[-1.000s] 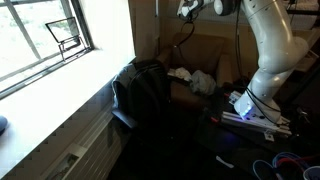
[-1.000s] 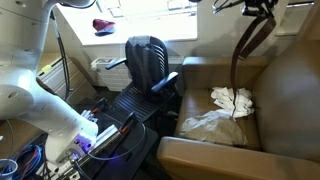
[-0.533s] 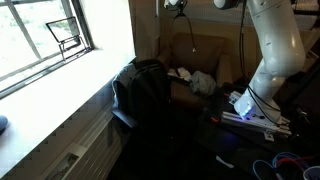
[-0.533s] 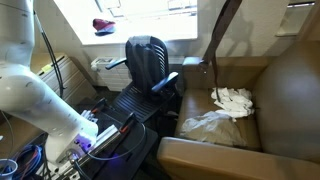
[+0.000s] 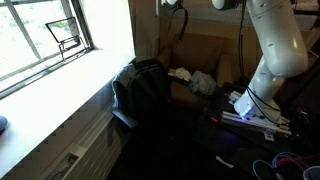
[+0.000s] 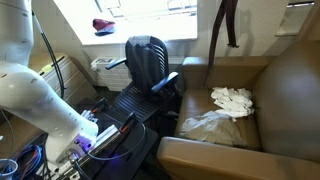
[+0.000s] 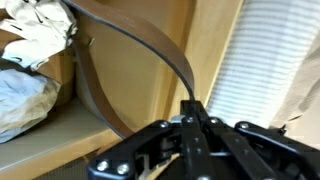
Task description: Take the belt from the brown couch and put it at the back of the black chair
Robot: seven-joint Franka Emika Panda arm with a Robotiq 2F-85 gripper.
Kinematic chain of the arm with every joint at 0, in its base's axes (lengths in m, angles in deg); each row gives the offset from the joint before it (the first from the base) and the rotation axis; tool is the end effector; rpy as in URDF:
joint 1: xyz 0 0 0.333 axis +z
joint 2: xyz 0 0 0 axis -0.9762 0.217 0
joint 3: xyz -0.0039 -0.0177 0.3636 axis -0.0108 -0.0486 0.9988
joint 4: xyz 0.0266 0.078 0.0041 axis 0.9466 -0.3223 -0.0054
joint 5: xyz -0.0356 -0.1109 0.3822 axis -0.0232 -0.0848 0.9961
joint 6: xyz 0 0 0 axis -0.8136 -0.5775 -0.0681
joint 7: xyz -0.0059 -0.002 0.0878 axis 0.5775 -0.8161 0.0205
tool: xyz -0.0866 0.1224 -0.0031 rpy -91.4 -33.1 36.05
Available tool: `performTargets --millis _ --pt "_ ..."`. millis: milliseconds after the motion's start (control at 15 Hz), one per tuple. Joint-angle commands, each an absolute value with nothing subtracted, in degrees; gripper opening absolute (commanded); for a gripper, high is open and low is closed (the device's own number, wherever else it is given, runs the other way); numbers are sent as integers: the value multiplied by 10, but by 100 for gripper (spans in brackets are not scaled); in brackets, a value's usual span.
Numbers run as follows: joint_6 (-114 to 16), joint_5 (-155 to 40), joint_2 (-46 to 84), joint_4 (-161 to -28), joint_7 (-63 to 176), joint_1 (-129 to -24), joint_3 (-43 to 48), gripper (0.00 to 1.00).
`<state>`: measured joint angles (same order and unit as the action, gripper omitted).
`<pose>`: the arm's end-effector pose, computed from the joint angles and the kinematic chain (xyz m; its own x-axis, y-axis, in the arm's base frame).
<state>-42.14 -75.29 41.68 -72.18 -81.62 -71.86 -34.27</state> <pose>0.7358 -0.3334 0.5066 -0.9225 -0.3261 0.2064 -0.3678 0.5809 -0.7261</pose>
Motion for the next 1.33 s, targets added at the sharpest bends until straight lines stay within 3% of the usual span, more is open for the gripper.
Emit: performTargets --millis 0,267,333,800,1267 --pt "-384 -844 406 -699 -857 -637 -398 1" --pt "-337 -940 411 -676 -883 -540 -441 1" --pt "-361 -908 408 -684 -870 -572 -424 5" --pt "-325 -918 420 -688 -868 -534 -427 1" --pt "-189 -1067 381 -702 -792 -562 -218 1"
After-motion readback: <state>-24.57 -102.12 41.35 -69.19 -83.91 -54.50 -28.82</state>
